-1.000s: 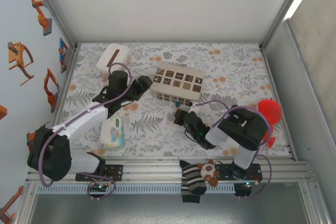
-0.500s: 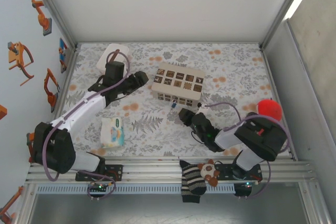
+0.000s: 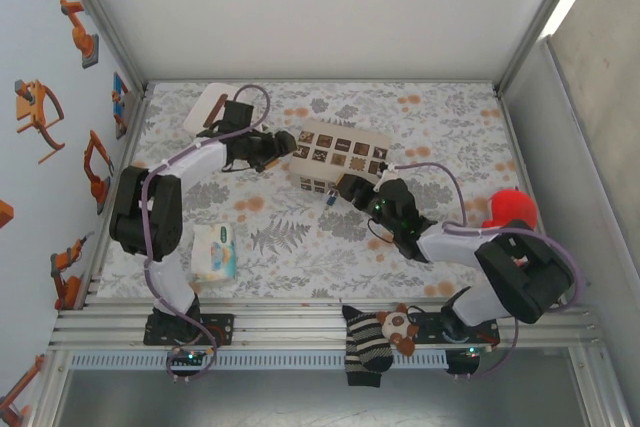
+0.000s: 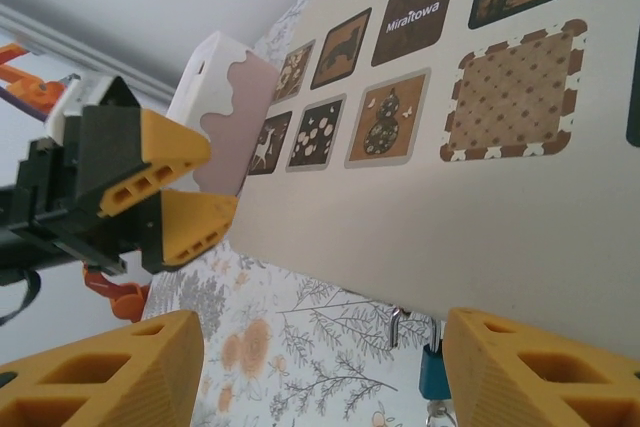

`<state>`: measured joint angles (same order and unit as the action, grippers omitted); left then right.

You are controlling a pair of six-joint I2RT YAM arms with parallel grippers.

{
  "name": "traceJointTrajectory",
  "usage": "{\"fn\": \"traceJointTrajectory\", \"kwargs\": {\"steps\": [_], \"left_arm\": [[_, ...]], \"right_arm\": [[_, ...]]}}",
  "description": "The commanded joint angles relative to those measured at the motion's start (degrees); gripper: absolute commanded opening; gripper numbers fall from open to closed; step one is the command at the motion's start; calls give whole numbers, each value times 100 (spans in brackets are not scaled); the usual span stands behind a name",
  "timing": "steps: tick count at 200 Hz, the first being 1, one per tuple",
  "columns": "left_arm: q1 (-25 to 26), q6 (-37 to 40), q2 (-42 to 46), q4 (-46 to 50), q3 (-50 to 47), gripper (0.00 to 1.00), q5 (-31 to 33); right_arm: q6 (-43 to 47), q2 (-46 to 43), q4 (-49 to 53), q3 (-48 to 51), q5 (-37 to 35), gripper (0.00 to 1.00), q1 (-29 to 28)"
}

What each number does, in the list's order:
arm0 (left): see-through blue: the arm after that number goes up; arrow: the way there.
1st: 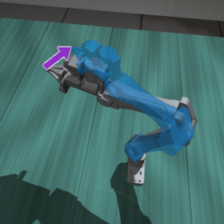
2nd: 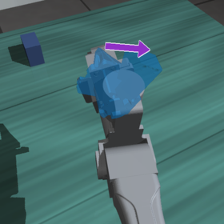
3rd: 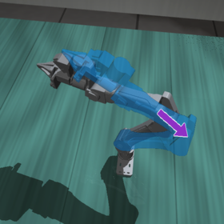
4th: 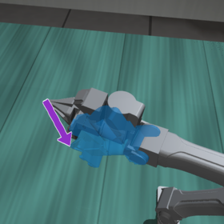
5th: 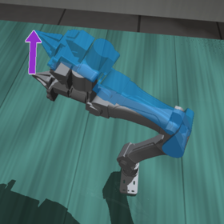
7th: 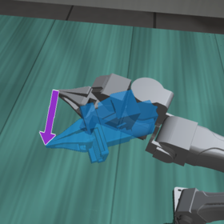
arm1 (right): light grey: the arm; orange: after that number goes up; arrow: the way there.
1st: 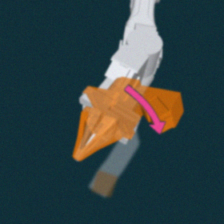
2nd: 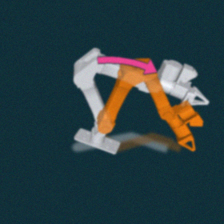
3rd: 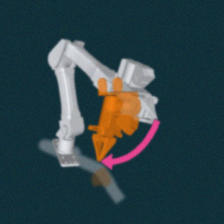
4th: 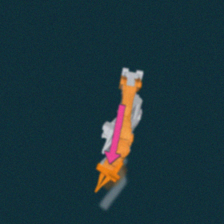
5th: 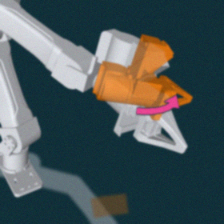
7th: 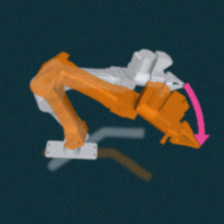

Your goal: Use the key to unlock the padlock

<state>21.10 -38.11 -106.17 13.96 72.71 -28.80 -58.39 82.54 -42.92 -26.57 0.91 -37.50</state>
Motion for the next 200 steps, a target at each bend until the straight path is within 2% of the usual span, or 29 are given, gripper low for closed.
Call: {"fn": "traceJointTrajectory", "kwargs": {"steps": [1,46,83,116,144,170,200], "left_arm": [[59,102,-48,11,-72,72,-364],[152,167,-185,1,-513,63,-364],[262,157,-128,-76,-838,62,-267],[331,67,13,-153,-986,62,-190],[381,38,61,-180,-983,62,-122],[386,56,40,-164,-952,62,-87],[394,62,68,-130,-966,62,-13]], "right_arm": [[-93,84,64,-186,387,64,340],[284,727,90,-653,1387,63,1162],[831,1225,142,-1119,1624,61,1439],[1205,739,169,-864,1288,60,1464],[1416,295,169,-438,1642,62,1464],[1120,430,145,-322,2297,58,1435],[1121,684,-159,-252,2118,58,1262]]}}
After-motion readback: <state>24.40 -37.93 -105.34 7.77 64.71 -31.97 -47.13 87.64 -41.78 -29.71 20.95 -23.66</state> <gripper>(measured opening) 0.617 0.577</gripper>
